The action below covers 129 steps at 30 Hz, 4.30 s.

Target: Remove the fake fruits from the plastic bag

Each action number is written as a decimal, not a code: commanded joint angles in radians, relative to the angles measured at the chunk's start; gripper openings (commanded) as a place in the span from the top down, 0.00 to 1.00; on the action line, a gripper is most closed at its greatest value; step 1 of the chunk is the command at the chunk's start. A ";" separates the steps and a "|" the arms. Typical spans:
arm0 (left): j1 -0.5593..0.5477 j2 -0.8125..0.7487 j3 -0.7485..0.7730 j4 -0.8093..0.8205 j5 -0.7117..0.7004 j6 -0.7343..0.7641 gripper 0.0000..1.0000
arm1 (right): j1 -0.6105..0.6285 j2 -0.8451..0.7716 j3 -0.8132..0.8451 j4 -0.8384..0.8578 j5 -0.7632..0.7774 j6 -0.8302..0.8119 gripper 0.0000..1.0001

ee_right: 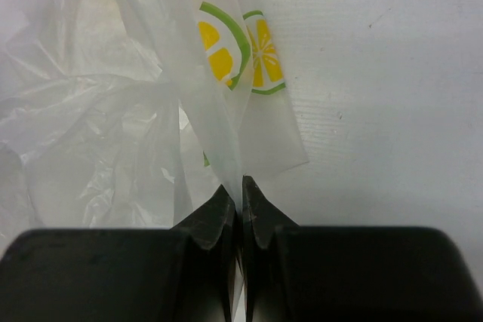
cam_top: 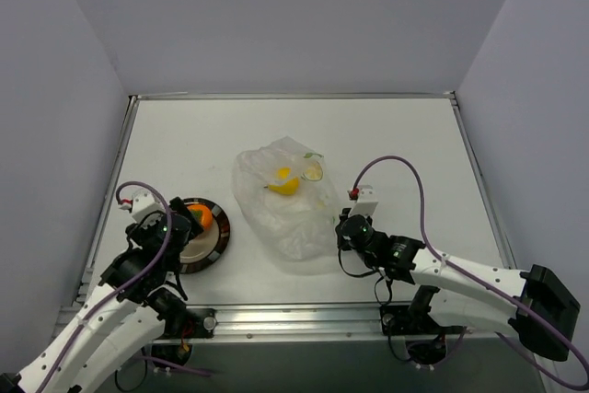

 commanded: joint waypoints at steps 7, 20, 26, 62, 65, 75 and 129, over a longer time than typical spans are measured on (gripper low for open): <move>0.213 0.143 -0.080 0.033 -0.045 -0.140 0.31 | -0.009 -0.032 0.035 0.013 -0.004 -0.033 1.00; 0.314 0.036 -0.112 0.041 0.042 -0.084 0.06 | -0.009 -0.023 0.038 0.013 -0.003 -0.030 1.00; 0.310 -0.077 0.027 0.059 0.233 0.123 0.00 | -0.007 -0.017 0.046 0.013 0.007 -0.037 1.00; -0.148 1.159 0.666 0.530 0.458 0.617 0.11 | -0.029 0.069 0.101 0.020 -0.039 -0.083 1.00; -0.112 1.206 0.704 0.552 0.480 0.619 0.03 | -0.029 0.076 0.107 0.022 -0.053 -0.090 1.00; -0.062 1.374 0.761 0.602 0.587 0.627 0.06 | -0.030 0.101 0.098 0.057 -0.098 -0.092 1.00; 0.072 0.211 0.250 -0.297 0.310 0.021 0.72 | -0.125 0.064 0.077 0.163 -0.115 -0.141 1.00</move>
